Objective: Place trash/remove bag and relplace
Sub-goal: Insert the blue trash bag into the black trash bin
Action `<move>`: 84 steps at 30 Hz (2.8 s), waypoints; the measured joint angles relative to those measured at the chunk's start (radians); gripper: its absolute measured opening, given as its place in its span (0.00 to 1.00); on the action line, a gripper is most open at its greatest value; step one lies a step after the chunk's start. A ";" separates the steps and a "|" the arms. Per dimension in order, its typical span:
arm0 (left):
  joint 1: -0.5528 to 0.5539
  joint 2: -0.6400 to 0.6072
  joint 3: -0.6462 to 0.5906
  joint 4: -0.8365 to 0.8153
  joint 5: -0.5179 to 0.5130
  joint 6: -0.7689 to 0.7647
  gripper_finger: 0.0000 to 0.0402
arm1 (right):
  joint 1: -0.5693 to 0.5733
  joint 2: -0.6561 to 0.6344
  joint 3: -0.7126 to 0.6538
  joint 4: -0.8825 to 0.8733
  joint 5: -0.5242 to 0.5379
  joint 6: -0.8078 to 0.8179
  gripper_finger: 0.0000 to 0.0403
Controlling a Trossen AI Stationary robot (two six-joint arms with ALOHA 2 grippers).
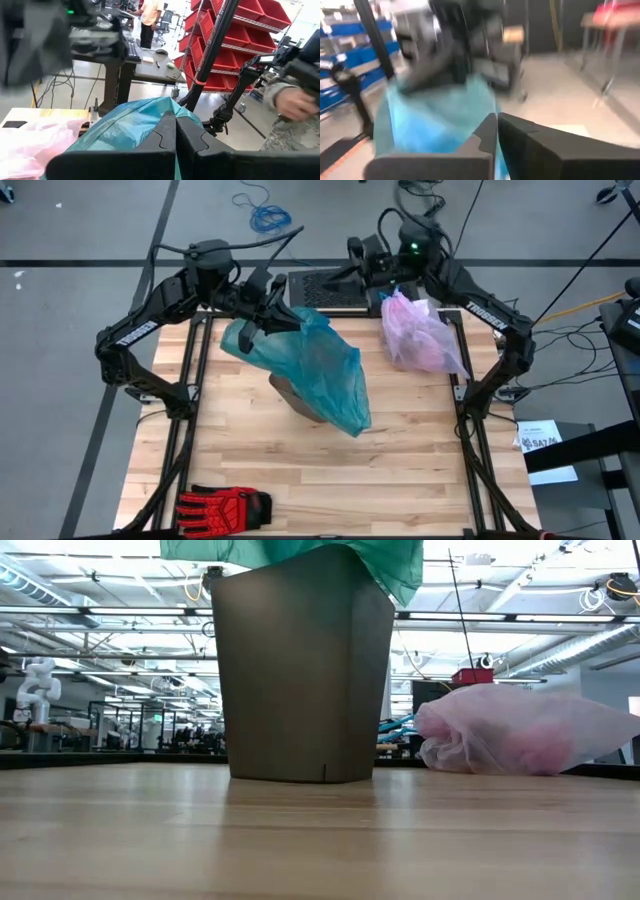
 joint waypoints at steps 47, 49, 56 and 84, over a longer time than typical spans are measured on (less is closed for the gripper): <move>0.001 -0.100 0.000 0.104 0.051 -0.025 0.00 | 0.050 0.273 0.182 0.603 -0.330 0.518 0.00; 0.001 -0.100 0.000 0.104 0.051 -0.026 0.00 | 0.030 0.250 0.197 0.563 -0.320 0.495 0.00; 0.001 -0.099 0.000 0.128 0.005 -0.028 0.00 | -0.029 0.156 0.200 0.306 -0.265 0.316 0.00; 0.006 -0.099 0.000 0.139 -0.244 0.057 0.44 | -0.046 -0.037 0.199 -0.112 0.034 0.022 0.00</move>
